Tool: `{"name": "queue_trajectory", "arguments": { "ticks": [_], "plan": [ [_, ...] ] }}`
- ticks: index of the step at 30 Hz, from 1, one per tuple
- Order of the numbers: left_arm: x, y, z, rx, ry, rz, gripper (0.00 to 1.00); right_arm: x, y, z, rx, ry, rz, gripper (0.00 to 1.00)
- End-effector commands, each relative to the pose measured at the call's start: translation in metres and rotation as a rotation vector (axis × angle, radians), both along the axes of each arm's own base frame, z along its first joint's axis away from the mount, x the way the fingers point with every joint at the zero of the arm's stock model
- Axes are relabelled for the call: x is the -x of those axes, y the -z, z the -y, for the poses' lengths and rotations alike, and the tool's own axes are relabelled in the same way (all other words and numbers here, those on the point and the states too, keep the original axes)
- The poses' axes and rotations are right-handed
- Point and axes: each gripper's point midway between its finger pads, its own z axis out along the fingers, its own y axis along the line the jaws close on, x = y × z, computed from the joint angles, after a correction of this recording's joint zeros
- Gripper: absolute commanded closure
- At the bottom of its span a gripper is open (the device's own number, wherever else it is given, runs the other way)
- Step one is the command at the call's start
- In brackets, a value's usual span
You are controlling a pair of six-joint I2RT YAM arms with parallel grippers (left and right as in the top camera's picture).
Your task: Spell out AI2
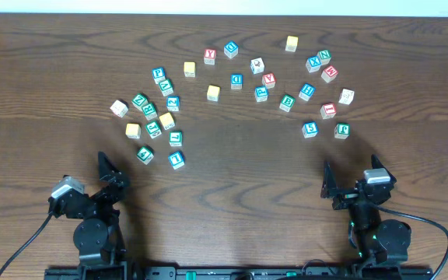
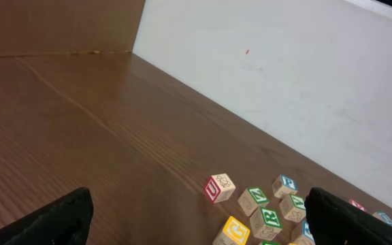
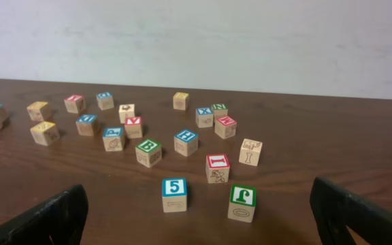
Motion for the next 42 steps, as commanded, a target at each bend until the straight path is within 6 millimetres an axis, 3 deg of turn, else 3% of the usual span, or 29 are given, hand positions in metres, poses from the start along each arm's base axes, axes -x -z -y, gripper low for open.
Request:
{"name": "queue_trajectory", "arguments": {
  "ticks": [1, 18, 24, 32, 42],
  "plan": [
    [0.002, 0.016, -0.002, -0.008, -0.01, -0.057, 0.02, 0.0, 0.0, -0.001, -0.014, -0.004, 0.0, 0.01],
    [0.0, 0.018, 0.003, -0.006, 0.017, -0.065, 0.02, 0.0, 0.0, -0.001, -0.014, -0.003, 0.0, 0.01],
    [-0.01, 0.017, 0.03, -0.114, 0.195, -0.104, 0.02, 0.0, 0.0, -0.001, -0.014, -0.004, 0.0, 0.01],
    [-0.014, 0.022, 0.03, -0.102, 0.203, -0.168, 0.02, 0.0, 0.0, -0.001, -0.014, -0.004, 0.0, 0.01],
    [-0.031, -0.01, 0.051, -0.169, 0.345, -0.179, 0.02, 0.0, 0.0, -0.001, -0.014, -0.003, 0.0, 0.01]
  ]
}}
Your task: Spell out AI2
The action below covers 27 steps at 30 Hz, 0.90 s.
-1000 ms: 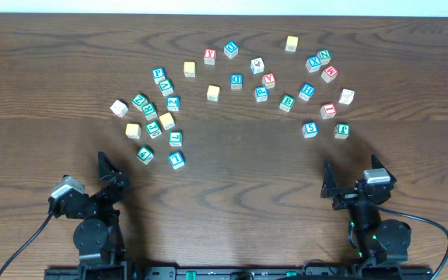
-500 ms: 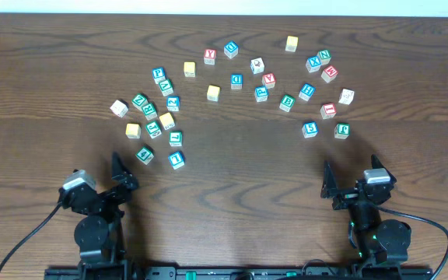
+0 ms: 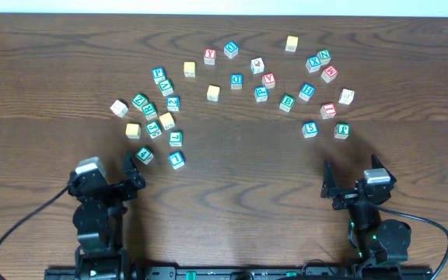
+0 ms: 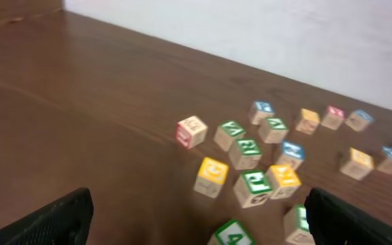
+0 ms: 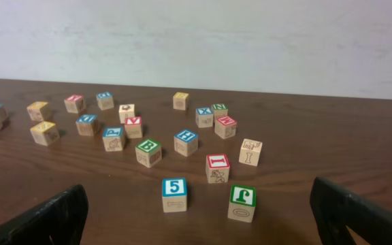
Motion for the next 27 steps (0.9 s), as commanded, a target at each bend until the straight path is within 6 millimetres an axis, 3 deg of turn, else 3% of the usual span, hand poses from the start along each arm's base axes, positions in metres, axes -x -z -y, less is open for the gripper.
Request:
{"name": "queue_trajectory", "arguments": {
  "ticks": [1, 12, 22, 27],
  "plan": [
    [-0.01, -0.032, 0.014, -0.026, 0.096, 0.024, 0.02, 0.0, 0.0, -0.001, -0.014, -0.004, 0.0, 0.01],
    [-0.028, -0.077, 0.044, 0.054, 0.27, -0.136, 0.02, 0.0, 0.0, -0.001, -0.014, -0.003, 0.0, 0.01],
    [-0.011, -0.136, 0.054, 0.101, 0.317, -0.255, 0.02, 0.0, 0.0, -0.001, -0.014, -0.004, 0.0, 0.01],
    [-0.003, -0.143, 0.074, 0.152, 0.424, -0.269, 0.02, -0.001, 0.001, 0.009, 0.0, 0.053, -0.002, 0.01]
  ]
}}
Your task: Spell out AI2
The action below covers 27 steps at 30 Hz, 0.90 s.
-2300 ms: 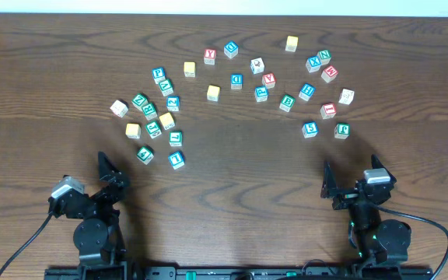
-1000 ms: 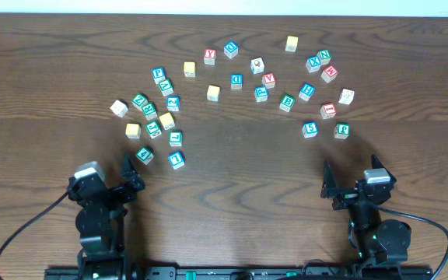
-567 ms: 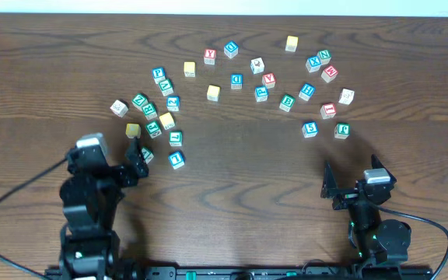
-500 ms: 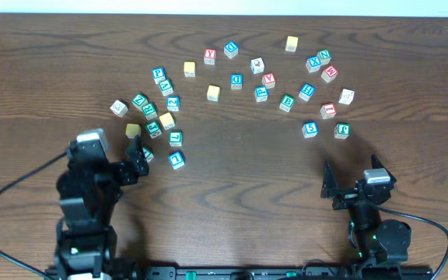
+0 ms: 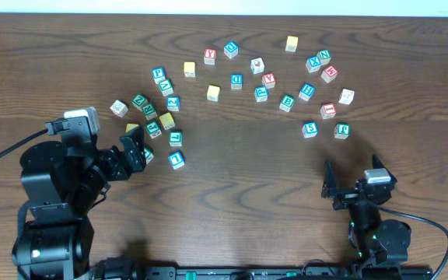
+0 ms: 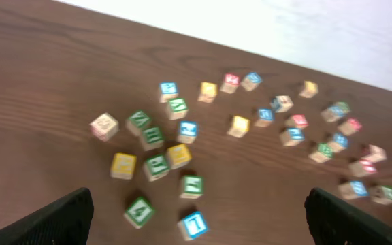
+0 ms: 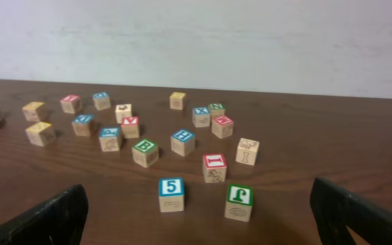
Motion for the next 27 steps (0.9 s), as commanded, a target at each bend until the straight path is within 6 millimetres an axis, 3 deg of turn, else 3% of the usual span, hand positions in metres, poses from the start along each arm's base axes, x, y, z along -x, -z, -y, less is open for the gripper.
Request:
{"name": "queue_trajectory", "arguments": {
  "ticks": [1, 7, 16, 27],
  "plan": [
    [0.006, -0.004, 0.018, 0.043, 0.099, -0.009, 0.02, 0.0, 0.0, 0.005, -0.011, 0.029, -0.001, 0.01],
    [0.011, 0.004, 0.018, 0.048, 0.097, -0.048, 0.02, -0.001, -0.008, 0.017, -0.007, 0.101, 0.033, 0.01],
    [0.018, 0.016, 0.016, 0.042, 0.08, -0.108, 0.02, 0.001, -0.016, 0.002, -0.081, 0.015, 0.018, 0.01],
    [0.013, 0.013, 0.006, 0.006, 0.036, -0.085, 0.02, -0.011, -0.068, -0.007, -0.027, -0.037, -0.041, 0.01]
  ]
}}
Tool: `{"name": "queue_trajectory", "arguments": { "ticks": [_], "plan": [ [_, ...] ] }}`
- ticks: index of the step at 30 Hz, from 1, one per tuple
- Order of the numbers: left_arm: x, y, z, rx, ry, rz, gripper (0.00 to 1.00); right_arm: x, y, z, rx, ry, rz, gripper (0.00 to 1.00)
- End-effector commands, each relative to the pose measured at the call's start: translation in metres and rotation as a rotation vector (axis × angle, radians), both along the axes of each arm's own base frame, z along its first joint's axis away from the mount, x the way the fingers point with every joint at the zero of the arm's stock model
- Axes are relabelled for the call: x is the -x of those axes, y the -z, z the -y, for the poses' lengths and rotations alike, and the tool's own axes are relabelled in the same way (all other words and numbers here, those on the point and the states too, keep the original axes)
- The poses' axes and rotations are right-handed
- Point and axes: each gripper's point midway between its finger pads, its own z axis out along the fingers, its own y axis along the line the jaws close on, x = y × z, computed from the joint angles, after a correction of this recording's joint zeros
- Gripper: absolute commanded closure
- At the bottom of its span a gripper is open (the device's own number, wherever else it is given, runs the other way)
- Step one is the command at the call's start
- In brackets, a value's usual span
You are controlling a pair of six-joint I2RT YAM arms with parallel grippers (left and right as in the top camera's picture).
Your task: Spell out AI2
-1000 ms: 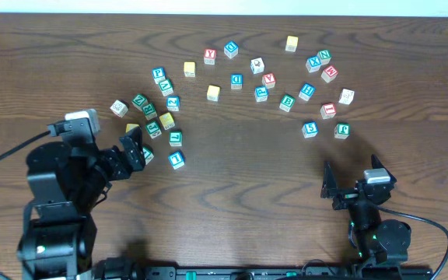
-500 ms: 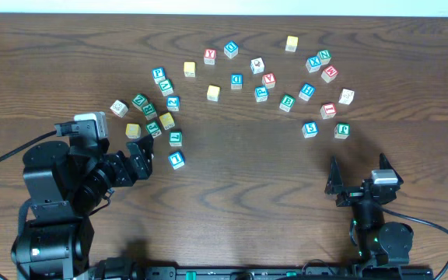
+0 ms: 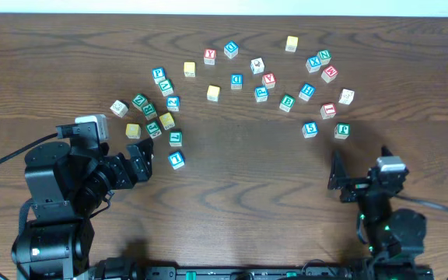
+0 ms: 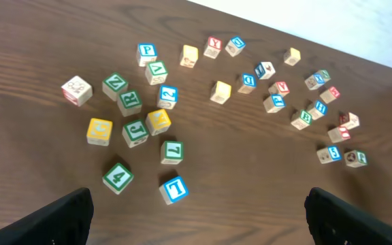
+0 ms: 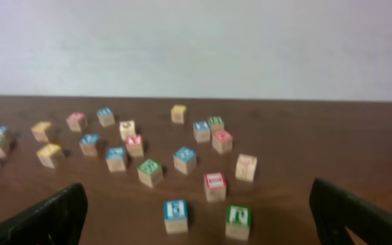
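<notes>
Wooden letter and number blocks lie scattered across the far half of the table. A red A block (image 3: 268, 79) sits in the middle group, and a red I block (image 3: 328, 110) (image 5: 214, 182) on the right. A blue block that looks like a 2 (image 3: 173, 103) (image 4: 167, 95) lies in the left cluster. My left gripper (image 3: 138, 161) (image 4: 196, 228) hangs open above the table, just in front of the left cluster, near a blue 1 block (image 4: 174, 188). My right gripper (image 3: 356, 179) (image 5: 196, 221) is open and low, in front of the right group. Neither holds anything.
Nearest my left gripper are a green 4 block (image 4: 117, 177) and a green L block (image 4: 171, 150). A blue 5 block (image 5: 175, 211) and a green block (image 5: 237, 218) lie closest to my right gripper. Bare wood (image 3: 247, 179) spans the front middle.
My left gripper has shifted slightly right and its camera now looks more steeply down on the blocks. My right arm has moved a little right and up. No block has moved.
Both arms first sat low at the front edge, the left wrist facing the far left corner. The left arm then turned toward the blocks, then stood raised over the left cluster. Now the right arm has stirred too. The grippers stay open and the blocks untouched.
</notes>
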Motion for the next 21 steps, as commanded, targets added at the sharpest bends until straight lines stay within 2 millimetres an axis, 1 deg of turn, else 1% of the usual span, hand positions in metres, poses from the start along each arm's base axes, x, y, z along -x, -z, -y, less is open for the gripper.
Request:
{"name": "queue_trajectory", "arguments": {
  "ticks": [1, 6, 15, 21],
  "plan": [
    [-0.002, -0.005, -0.007, -0.042, -0.02, 0.021, 0.02, -0.007, -0.021, -0.008, 0.014, -0.046, -0.008, 0.01],
    [-0.002, -0.005, -0.007, -0.044, -0.023, 0.02, 0.02, -0.021, -0.041, -0.015, 0.009, -0.087, -0.049, 0.01],
    [0.006, 0.006, -0.006, -0.039, -0.021, -0.038, 0.02, -0.038, -0.058, -0.018, 0.003, -0.101, -0.251, 0.01],
    [0.007, 0.006, -0.006, -0.039, -0.021, -0.04, 0.02, -0.045, -0.076, -0.028, -0.017, -0.159, -0.357, 0.01]
  ]
}}
